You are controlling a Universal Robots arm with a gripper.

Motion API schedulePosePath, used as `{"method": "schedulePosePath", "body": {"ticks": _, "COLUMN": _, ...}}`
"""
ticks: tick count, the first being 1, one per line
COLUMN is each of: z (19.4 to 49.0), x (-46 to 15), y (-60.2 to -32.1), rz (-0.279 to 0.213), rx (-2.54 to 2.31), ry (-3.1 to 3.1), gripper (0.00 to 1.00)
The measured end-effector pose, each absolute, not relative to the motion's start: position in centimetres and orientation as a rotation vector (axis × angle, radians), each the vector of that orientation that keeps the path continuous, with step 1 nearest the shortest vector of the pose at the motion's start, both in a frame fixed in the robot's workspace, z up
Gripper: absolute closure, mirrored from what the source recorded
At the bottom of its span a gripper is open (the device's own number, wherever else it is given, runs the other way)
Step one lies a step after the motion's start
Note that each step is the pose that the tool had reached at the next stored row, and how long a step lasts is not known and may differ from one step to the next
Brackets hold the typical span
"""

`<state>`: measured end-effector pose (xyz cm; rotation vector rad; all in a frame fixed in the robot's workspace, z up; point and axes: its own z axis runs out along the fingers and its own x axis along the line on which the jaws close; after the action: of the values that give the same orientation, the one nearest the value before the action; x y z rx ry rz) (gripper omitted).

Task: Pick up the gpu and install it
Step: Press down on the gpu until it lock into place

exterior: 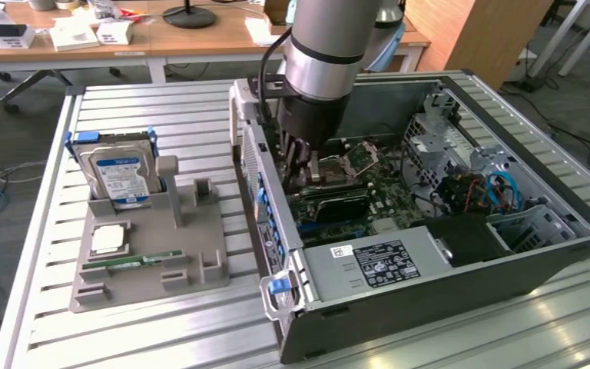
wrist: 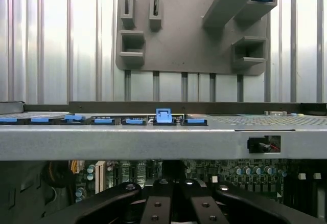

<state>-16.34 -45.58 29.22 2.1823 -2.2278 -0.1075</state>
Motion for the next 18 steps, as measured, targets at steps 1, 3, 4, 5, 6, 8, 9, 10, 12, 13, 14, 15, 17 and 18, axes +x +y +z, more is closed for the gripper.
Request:
{"method": "schedulePosePath", "body": {"ticks": 1, "z": 29.18, "x": -16.43, "y": -45.58, "rz": -0.107, "rx": 2.182, "ry": -2.228, "gripper": 0.89}}
{"method": "schedulePosePath", "body": {"ticks": 3, "z": 29.11, "x": -16.58, "y": -45.58, "rz": -0.108, "rx": 2.182, "ry": -2.228, "gripper": 0.89}}
{"method": "schedulePosePath", "body": {"ticks": 4, "z": 29.08, "x": -16.66, "y": -45.58, "rz": -0.108, "rx": 2.182, "ry": -2.228, "gripper": 0.89}}
{"method": "schedulePosePath", "body": {"ticks": 5, "z": 29.05, "x": -16.73, "y": -45.58, "rz": -0.108, "rx": 2.182, "ry": -2.228, "gripper": 0.89}}
{"method": "schedulePosePath", "body": {"ticks": 6, "z": 29.02, "x": -16.78, "y": -45.58, "rz": -0.108, "rx": 2.182, "ry": -2.228, "gripper": 0.89}}
{"method": "schedulePosePath", "body": {"ticks": 8, "z": 28.95, "x": -16.90, "y": -45.58, "rz": -0.108, "rx": 2.182, "ry": -2.227, "gripper": 0.89}}
{"method": "schedulePosePath", "body": {"ticks": 9, "z": 28.92, "x": -16.96, "y": -45.59, "rz": -0.108, "rx": 2.182, "ry": -2.227, "gripper": 0.89}}
{"method": "schedulePosePath", "body": {"ticks": 10, "z": 28.88, "x": -17.01, "y": -45.58, "rz": -0.108, "rx": 2.182, "ry": -2.227, "gripper": 0.89}}
{"method": "schedulePosePath", "body": {"ticks": 12, "z": 28.83, "x": -17.07, "y": -45.58, "rz": -0.109, "rx": 2.182, "ry": -2.227, "gripper": 0.89}}
{"method": "schedulePosePath", "body": {"ticks": 13, "z": 28.81, "x": -17.10, "y": -45.58, "rz": -0.109, "rx": 2.182, "ry": -2.227, "gripper": 0.89}}
{"method": "schedulePosePath", "body": {"ticks": 14, "z": 28.78, "x": -17.12, "y": -45.58, "rz": -0.109, "rx": 2.182, "ry": -2.227, "gripper": 0.89}}
{"method": "schedulePosePath", "body": {"ticks": 15, "z": 28.76, "x": -17.12, "y": -45.58, "rz": -0.109, "rx": 2.182, "ry": -2.227, "gripper": 0.89}}
{"method": "schedulePosePath", "body": {"ticks": 17, "z": 28.74, "x": -17.13, "y": -45.58, "rz": -0.109, "rx": 2.182, "ry": -2.227, "gripper": 0.89}}
{"method": "schedulePosePath", "body": {"ticks": 18, "z": 28.74, "x": -17.13, "y": -45.58, "rz": -0.109, "rx": 2.181, "ry": -2.227, "gripper": 0.89}}
